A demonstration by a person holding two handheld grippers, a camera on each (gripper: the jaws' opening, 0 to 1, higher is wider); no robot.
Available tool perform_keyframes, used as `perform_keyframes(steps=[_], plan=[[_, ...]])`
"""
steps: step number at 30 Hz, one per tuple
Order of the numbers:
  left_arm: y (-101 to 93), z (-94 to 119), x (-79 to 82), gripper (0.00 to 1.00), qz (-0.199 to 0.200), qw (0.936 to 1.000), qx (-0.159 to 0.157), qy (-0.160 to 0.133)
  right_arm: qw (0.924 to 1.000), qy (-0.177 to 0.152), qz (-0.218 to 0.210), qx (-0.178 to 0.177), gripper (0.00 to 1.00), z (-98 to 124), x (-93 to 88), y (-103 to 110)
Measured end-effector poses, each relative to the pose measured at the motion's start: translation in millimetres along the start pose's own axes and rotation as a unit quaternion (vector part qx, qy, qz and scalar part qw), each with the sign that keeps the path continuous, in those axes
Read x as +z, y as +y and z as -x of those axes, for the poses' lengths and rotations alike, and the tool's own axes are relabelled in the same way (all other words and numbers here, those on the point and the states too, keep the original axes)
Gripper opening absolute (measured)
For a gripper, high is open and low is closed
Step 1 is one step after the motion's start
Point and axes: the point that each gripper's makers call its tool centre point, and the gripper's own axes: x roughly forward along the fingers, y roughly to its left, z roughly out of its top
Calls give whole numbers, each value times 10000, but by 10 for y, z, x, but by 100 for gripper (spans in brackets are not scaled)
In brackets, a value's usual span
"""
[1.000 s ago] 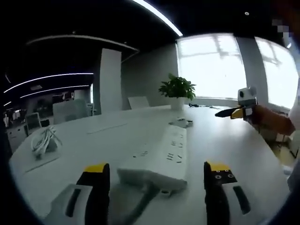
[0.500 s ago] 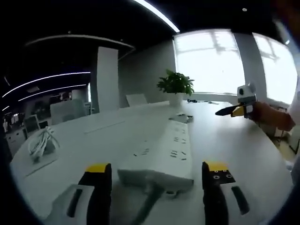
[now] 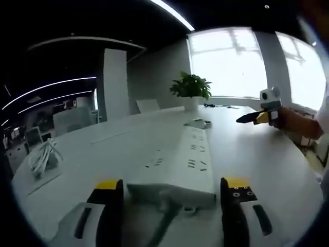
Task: Straighten the power strip on the desk, plug the charger into it
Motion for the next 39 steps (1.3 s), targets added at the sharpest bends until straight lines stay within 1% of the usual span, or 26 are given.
perform_keyframes(steps=[3, 8, 21, 22, 23, 30, 39], plan=[[-6, 2, -1, 78, 28, 10000, -19, 12, 10000, 27, -4, 5, 56, -10, -24, -1], [15, 4, -1, 72, 105, 9999, 5, 43, 10000, 22, -15, 12, 56, -29, -15, -19], [-14, 12, -23, 71, 186, 9998, -68, 51, 9999, 62, -63, 100, 56, -109, -30, -22], [-18, 16, -23, 71, 188, 9998, -67, 51, 9997, 54, -157, 171, 55, -121, -31, -2], [-16, 13, -26, 71, 192, 9998, -68, 52, 9997, 62, -184, 169, 55, -130, -32, -12], [-24, 14, -35, 71, 232, 9997, -74, 49, 9996, 154, -98, 193, 55, -189, -72, -19], [-22, 3, -46, 70, 327, 9994, -83, 45, 9996, 186, -82, 187, 55, -254, -92, -108]])
